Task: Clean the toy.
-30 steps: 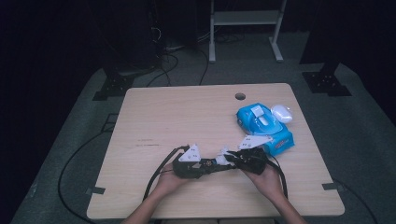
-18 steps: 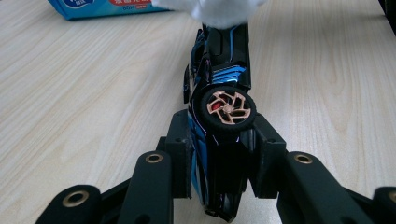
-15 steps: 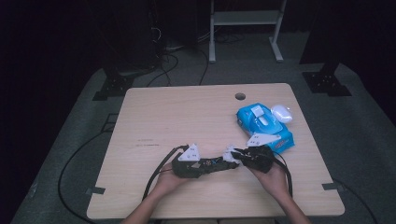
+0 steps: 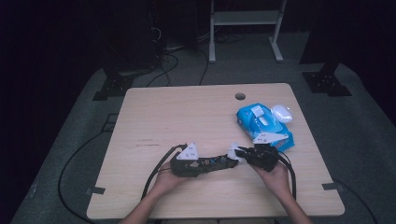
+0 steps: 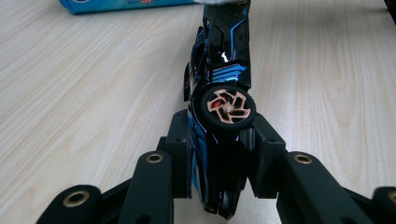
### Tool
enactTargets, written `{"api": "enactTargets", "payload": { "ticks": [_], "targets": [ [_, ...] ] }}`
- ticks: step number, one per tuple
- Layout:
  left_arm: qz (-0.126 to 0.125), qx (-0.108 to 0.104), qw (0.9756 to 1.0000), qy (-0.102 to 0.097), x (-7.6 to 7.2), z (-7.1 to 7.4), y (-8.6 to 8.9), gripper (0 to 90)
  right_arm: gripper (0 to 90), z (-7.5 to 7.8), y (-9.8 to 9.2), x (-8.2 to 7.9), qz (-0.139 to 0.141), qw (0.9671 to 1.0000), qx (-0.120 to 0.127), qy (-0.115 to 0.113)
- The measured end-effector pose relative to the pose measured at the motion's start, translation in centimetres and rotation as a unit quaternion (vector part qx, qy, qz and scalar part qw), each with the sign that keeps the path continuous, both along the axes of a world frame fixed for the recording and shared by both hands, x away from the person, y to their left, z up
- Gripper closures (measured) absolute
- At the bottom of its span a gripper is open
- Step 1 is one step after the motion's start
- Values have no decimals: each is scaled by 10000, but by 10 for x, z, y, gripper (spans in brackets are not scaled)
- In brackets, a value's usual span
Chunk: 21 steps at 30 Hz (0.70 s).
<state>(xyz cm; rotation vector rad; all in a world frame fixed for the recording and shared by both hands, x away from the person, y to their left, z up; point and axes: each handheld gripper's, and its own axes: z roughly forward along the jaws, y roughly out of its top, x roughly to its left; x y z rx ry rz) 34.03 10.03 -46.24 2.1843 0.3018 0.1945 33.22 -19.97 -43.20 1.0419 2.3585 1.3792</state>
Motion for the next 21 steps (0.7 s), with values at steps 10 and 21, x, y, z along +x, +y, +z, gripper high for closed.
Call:
{"api": "enactTargets", "payload": {
  "ticks": [10,21],
  "targets": [
    [21,27,10000,18,2,1,4,661,805,-6,-5,3,-15,9994,258,244],
    [70,465,9989,-67,4,17,-23,446,805,-9,11,2,148,9993,300,147]
  ]
}}
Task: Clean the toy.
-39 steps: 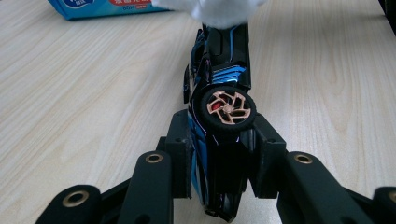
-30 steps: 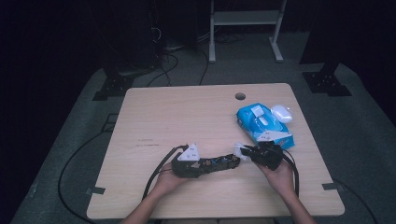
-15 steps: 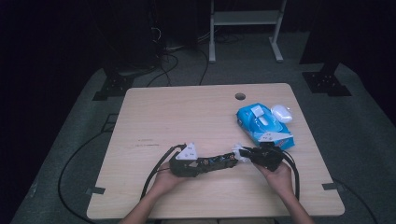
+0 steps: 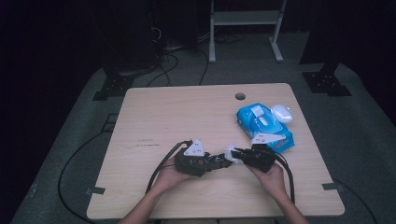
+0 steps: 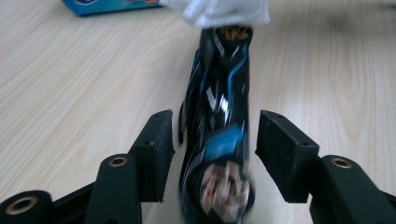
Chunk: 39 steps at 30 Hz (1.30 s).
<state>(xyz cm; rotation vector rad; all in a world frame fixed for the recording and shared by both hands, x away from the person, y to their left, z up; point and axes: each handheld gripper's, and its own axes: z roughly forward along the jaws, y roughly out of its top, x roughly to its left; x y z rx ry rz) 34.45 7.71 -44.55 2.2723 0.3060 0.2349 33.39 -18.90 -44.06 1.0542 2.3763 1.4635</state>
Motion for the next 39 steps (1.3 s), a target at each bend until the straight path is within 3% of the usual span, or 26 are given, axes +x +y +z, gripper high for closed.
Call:
{"api": "enactTargets", "payload": {
  "ticks": [2,8,20,26,29,33,39],
  "targets": [
    [-40,186,9998,-55,1,1,-6,442,805,-1,2,0,20,10000,18,2],
    [31,482,9988,-55,4,1,-13,446,805,-3,7,0,77,9999,127,42],
    [-74,882,9960,111,14,6,-32,476,805,-3,7,2,65,9999,89,40],
    [-98,1405,9897,243,16,8,-45,544,805,-3,4,3,45,9999,82,56],
    [-180,1449,9892,128,14,10,-47,567,805,-5,1,4,3,9999,128,66],
    [-178,1145,9932,91,11,12,-42,567,805,-4,-3,4,-17,9994,291,160],
    [-161,426,9990,2,3,21,-29,568,805,9,-6,-1,13,9976,696,56]
  ]
}}
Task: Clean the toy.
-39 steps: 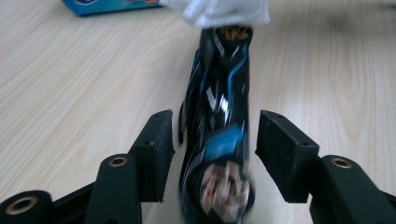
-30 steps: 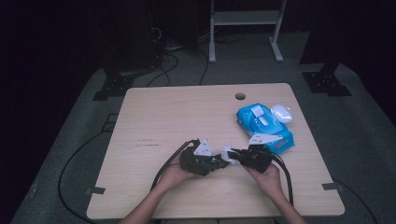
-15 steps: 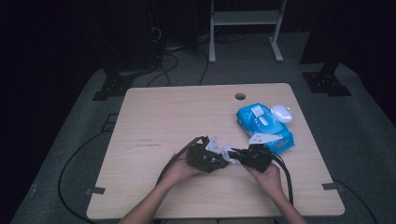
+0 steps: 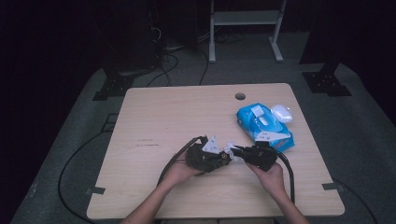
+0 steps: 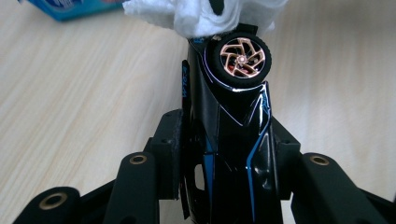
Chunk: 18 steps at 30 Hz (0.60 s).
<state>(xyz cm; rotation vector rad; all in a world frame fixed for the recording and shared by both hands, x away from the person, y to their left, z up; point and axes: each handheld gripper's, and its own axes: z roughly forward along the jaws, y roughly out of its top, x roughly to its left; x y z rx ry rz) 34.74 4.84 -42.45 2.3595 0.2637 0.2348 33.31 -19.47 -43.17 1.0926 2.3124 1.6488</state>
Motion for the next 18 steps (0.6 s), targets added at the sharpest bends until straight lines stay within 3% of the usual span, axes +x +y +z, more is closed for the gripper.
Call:
{"api": "enactTargets", "payload": {
  "ticks": [2,7,9,15,18],
  "targets": [
    [3,-205,9998,-12,-3,4,4,568,805,9,3,-4,34,9999,76,-149],
    [-40,-429,9990,-120,-9,16,9,572,807,32,12,-15,181,9982,172,-541],
    [-63,-594,9982,-41,-9,18,11,574,807,38,16,-18,253,9975,213,-617],
    [-115,-697,9975,-45,-10,16,12,575,808,43,24,-24,370,9964,121,-758],
    [-97,-874,9961,-45,-11,17,13,576,808,46,25,-25,399,9959,127,-798]
  ]
}}
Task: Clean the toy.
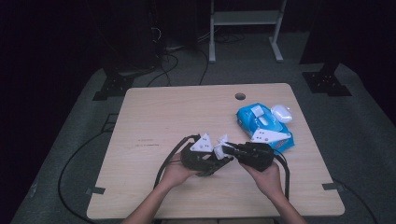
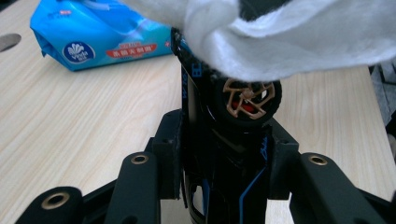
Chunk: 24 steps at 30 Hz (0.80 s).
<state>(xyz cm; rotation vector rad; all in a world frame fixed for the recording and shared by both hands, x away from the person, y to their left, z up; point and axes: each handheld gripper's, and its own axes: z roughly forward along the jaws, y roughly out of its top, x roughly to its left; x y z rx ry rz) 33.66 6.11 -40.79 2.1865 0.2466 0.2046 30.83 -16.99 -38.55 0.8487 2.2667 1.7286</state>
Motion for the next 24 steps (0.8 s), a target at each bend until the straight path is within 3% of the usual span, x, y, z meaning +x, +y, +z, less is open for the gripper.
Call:
{"api": "enactTargets", "payload": {
  "ticks": [3,11,16,19,21,24],
  "targets": [
    [34,-196,9998,44,1,1,4,577,809,4,-3,1,-61,9999,-60,-83],
    [50,-189,9998,55,1,-1,9,577,809,-9,-19,8,-335,9992,-130,194],
    [-22,-134,9999,54,-1,-3,3,577,808,1,-7,3,-100,9999,-19,19],
    [9,-203,9998,6,-3,-1,3,577,809,5,-2,0,-35,9999,-120,-91],
    [25,-177,9998,-31,-3,0,7,577,808,2,-6,3,-83,9999,-79,-42],
    [47,-308,9995,48,-1,0,12,577,808,-7,-19,8,-310,9993,-137,123]
  ]
}}
